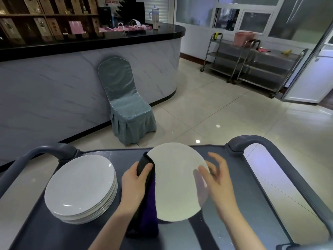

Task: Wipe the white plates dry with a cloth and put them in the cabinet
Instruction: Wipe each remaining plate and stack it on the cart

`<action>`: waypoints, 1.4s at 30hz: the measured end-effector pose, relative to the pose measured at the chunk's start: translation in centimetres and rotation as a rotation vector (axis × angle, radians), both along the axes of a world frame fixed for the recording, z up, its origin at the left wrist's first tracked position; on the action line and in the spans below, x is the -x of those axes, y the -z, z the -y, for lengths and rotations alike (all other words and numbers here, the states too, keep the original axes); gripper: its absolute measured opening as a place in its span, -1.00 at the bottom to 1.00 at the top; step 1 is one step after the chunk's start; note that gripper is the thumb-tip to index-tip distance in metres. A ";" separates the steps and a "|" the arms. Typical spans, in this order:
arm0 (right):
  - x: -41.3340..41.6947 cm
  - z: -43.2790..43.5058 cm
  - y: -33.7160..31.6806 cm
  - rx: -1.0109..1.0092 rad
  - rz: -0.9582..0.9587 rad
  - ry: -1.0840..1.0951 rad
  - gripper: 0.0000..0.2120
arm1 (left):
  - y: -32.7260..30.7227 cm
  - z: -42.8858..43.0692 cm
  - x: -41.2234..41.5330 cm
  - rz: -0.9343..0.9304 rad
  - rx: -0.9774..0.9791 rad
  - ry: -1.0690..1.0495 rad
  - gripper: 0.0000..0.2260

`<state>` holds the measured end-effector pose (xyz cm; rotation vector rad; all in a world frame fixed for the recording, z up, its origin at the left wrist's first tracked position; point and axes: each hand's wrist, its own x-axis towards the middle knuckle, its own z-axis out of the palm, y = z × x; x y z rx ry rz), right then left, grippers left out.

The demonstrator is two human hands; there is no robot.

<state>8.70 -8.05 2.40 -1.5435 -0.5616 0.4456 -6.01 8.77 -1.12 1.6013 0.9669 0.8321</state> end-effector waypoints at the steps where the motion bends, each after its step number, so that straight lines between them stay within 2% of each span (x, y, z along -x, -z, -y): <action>1: -0.8 -0.1 -0.7 0.080 0.145 -0.094 -0.59 | -0.4 -0.1 0.0 -0.029 -0.112 0.088 -0.84; 2: -1.3 -0.5 -1.3 0.178 0.292 -0.204 -0.62 | -0.9 -0.1 -0.3 -0.040 -0.192 0.198 -0.80; 4: -1.2 -1.5 -2.0 0.317 0.507 -0.389 -0.82 | -1.9 0.2 -1.1 -0.075 -0.299 0.418 -0.72; 5: -1.1 -1.7 -2.0 0.325 0.541 -0.437 -0.91 | -2.2 0.3 -1.4 -0.096 -0.334 0.486 -0.72; 7: -1.2 -1.7 -1.9 0.282 0.558 -0.420 -0.90 | -2.3 0.5 -1.5 -0.092 -0.317 0.488 -0.81; 8: -1.3 -1.5 -2.0 0.249 0.534 -0.378 -0.90 | -1.8 0.7 -1.3 -0.060 -0.260 0.430 -0.85; 10: -1.9 -0.9 -2.1 0.149 0.366 -0.227 -0.88 | -0.3 1.2 -0.4 0.008 -0.083 0.272 -0.90; 13: -2.0 -0.3 -1.7 0.063 0.178 -0.048 -0.84 | 0.8 1.8 0.5 0.037 0.099 0.187 -0.81; 16: -1.0 -0.3 -1.4 0.071 0.206 -0.085 -0.81 | -0.4 0.0 0.0 -0.035 -0.051 0.234 -0.84; 20: 0.7 -1.3 -1.3 0.159 0.394 -0.293 -0.77 | -3.1 -1.1 -1.3 -0.161 -0.310 0.569 -0.80; 22: 0.7 -1.4 -1.3 0.146 0.384 -0.303 -0.74 | -3.2 -0.9 -1.2 -0.168 -0.304 0.590 -0.80; 25: 0.1 -0.7 -1.5 0.057 0.264 -0.194 -0.74 | -1.4 -0.1 0.0 -0.041 -0.144 0.332 -0.91; 27: -0.2 -0.5 -1.2 0.022 0.174 -0.093 -0.76 | 0.1 1.1 0.8 0.035 0.031 0.179 -0.86; 30: 0.0 -0.3 -0.8 0.059 0.166 -0.068 -0.76 | 1.5 2.1 1.2 0.060 0.187 0.131 -0.79; 33: 0.0 -0.3 -1.1 0.075 0.200 -0.168 -0.74 | 0.4 0.7 1.2 -0.003 0.018 0.226 -0.82; 35: 0.2 -0.8 -1.2 0.137 0.275 -0.271 -0.77 | -1.0 -0.4 0.5 -0.082 -0.144 0.377 -0.87; 38: 0.7 -1.7 -1.4 0.209 0.376 -0.343 -0.85 | -2.6 -0.8 -0.7 -0.203 -0.297 0.558 -0.78; 40: 0.2 -1.4 -1.9 0.131 0.303 -0.278 -0.83 | -2.9 -1.0 -0.7 -0.159 -0.274 0.479 -0.79; 42: -0.2 -1.1 -2.1 0.009 0.172 -0.100 -0.82 | -2.4 -0.7 -0.5 -0.025 -0.142 0.242 -0.82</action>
